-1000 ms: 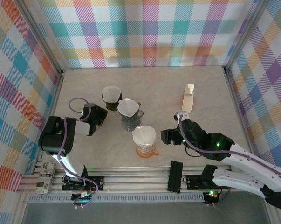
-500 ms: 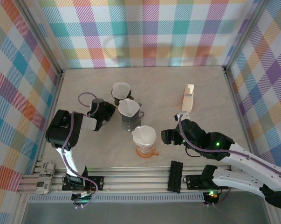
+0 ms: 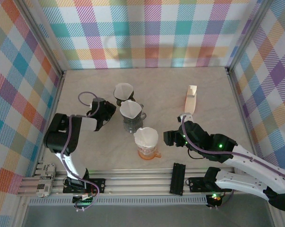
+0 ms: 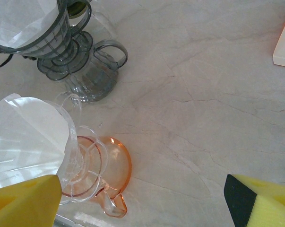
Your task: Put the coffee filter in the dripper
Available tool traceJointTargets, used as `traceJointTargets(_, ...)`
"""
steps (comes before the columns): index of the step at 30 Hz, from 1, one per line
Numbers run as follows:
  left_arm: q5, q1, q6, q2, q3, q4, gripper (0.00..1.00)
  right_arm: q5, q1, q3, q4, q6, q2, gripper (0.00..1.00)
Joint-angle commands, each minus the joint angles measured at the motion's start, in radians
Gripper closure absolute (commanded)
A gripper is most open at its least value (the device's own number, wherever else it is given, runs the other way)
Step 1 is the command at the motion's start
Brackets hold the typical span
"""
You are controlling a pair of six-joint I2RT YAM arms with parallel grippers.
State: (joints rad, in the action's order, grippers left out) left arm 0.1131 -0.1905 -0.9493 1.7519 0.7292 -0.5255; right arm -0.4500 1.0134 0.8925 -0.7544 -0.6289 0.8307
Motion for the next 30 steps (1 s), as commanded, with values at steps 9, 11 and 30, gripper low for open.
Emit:
traceJointTargets(9, -0.136, 0.016, 0.084, -0.35, -0.135, 0.159, 1.0, -0.035, -0.007, -0.006, 0.047, -0.004, -0.012, 0.09)
traceJointTargets(11, -0.153, 0.013, 0.102, -0.432, -0.159, 0.196, 1.0, -0.041, -0.007, -0.017, 0.064, -0.004, -0.012, 0.09)
traceJointTargets(30, -0.487, -0.063, 0.164, -1.01, 0.024, 1.041, 0.0, -0.133, -0.006, -0.09, 0.22, 0.042, 0.012, 0.01)
